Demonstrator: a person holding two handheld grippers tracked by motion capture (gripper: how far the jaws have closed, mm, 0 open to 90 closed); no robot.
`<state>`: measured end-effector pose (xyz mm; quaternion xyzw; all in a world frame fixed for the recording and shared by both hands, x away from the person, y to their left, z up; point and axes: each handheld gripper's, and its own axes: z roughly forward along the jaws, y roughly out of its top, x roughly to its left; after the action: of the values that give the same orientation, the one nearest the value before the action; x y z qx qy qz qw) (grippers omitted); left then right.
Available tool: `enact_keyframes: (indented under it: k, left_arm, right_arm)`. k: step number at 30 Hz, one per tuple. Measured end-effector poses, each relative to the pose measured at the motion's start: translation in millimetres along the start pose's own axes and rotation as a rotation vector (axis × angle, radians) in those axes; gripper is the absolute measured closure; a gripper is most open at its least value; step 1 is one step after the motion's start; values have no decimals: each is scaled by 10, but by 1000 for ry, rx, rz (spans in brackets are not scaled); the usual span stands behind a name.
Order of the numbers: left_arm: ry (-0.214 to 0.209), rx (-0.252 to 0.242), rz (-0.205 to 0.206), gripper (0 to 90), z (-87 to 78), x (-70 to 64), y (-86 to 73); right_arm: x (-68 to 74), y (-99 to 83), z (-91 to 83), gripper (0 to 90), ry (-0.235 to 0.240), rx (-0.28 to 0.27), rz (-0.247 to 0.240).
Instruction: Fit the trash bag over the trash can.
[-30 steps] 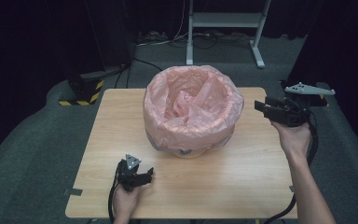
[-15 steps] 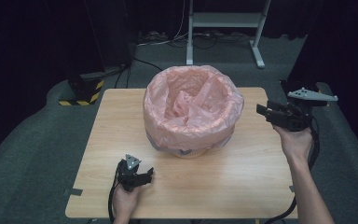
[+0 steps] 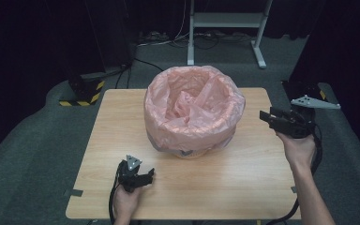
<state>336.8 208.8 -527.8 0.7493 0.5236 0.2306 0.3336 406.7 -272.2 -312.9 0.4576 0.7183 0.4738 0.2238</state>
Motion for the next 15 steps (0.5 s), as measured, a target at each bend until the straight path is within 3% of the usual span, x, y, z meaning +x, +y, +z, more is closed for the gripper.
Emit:
enact_keyframes:
  k: [15]
  left_arm:
    - [-1,0,-1,204,0,-1,0]
  right_arm:
    - [31,-157,13,513,18,-2,-2]
